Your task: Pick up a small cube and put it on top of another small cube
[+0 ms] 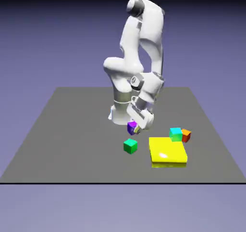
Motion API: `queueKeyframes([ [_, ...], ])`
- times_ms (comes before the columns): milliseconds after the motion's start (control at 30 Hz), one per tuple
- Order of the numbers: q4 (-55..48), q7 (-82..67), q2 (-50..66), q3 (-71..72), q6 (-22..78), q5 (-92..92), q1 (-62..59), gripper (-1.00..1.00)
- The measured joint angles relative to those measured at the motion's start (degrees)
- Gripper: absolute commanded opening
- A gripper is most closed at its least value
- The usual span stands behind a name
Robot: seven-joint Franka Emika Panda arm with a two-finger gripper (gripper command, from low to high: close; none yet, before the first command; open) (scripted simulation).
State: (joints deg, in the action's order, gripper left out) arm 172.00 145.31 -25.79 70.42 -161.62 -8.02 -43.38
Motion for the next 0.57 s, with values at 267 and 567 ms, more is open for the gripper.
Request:
queueKeyframes([
  [267, -0.6, 1.3, 0.6, 15.4, -6.4, -0.9, -16.6, -1.0],
  [567, -1.2, 2.5, 1.2, 30.0, -12.3, -1.8, -32.4, 1.0],
])
